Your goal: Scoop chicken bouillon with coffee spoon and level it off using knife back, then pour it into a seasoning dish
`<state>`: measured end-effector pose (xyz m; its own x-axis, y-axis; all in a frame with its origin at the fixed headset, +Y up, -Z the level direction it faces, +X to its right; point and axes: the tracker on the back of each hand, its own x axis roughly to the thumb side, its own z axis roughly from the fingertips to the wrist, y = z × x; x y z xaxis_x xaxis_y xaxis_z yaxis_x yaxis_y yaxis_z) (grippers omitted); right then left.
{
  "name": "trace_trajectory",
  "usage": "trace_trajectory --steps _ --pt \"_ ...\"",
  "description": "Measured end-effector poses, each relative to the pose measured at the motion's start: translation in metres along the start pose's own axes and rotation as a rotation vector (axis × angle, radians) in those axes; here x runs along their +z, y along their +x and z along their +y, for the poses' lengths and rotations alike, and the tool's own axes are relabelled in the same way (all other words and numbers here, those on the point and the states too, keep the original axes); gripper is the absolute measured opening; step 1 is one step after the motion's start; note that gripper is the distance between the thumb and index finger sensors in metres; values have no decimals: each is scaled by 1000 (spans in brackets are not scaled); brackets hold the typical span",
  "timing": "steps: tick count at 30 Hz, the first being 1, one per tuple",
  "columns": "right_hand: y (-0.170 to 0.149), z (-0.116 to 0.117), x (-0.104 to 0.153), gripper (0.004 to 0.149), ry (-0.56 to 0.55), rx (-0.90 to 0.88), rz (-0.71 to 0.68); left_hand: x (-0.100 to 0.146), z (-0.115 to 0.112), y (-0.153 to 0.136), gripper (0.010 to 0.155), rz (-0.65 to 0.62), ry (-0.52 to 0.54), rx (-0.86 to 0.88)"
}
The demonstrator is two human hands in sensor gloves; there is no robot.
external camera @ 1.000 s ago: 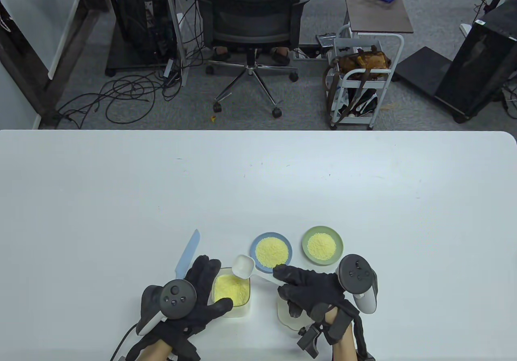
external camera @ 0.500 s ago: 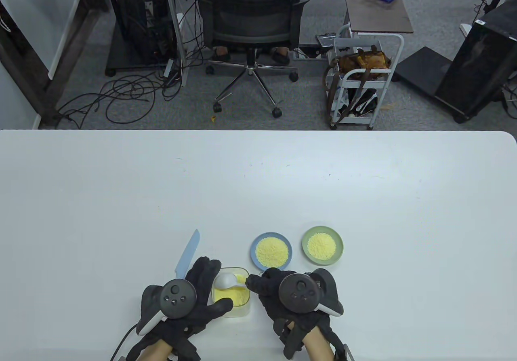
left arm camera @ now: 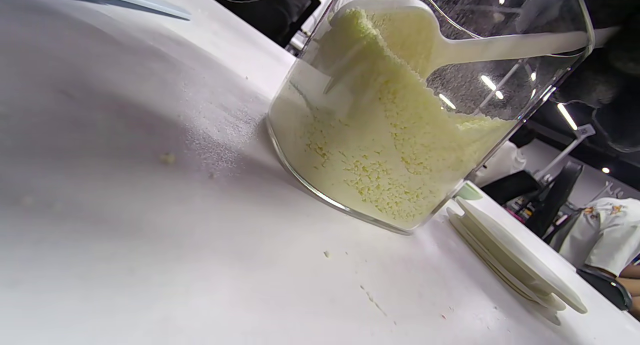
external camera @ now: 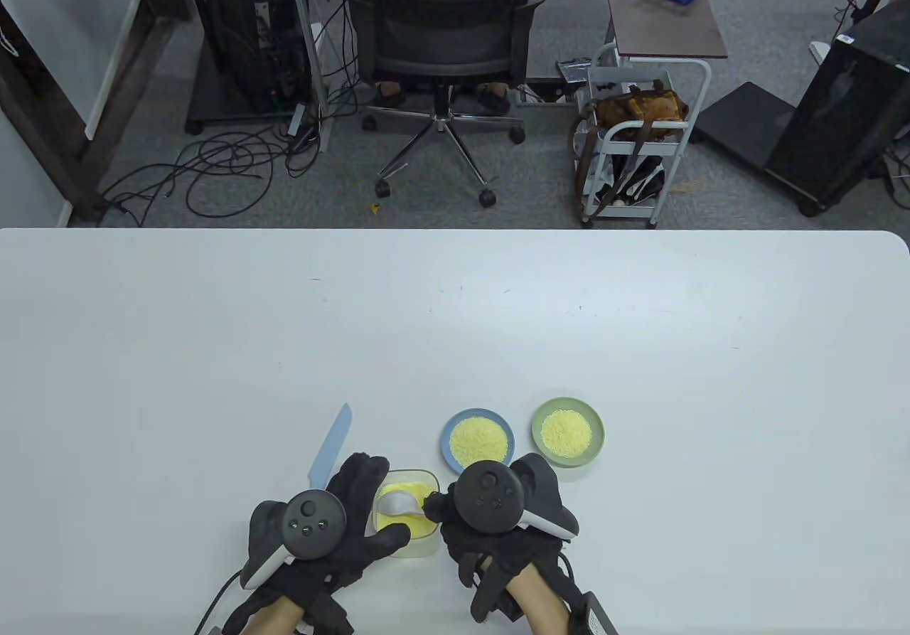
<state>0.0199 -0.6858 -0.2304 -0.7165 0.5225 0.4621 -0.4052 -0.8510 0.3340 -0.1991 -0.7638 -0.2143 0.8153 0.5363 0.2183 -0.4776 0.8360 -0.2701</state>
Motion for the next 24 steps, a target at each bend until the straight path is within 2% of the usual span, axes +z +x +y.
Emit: trace_trajectory --steps 9,18,21,24 --pt "-24 11 -4 38 94 -366 -13 0 0 0 98 2 3 -5" --pt "-52 33 1 39 41 -784 29 0 0 1 98 3 9 -19" --pt "-57 35 5 38 18 -857 71 1 0 1 98 6 9 -21" --pt "-59 36 7 38 -6 -856 86 1 0 1 98 6 8 -18"
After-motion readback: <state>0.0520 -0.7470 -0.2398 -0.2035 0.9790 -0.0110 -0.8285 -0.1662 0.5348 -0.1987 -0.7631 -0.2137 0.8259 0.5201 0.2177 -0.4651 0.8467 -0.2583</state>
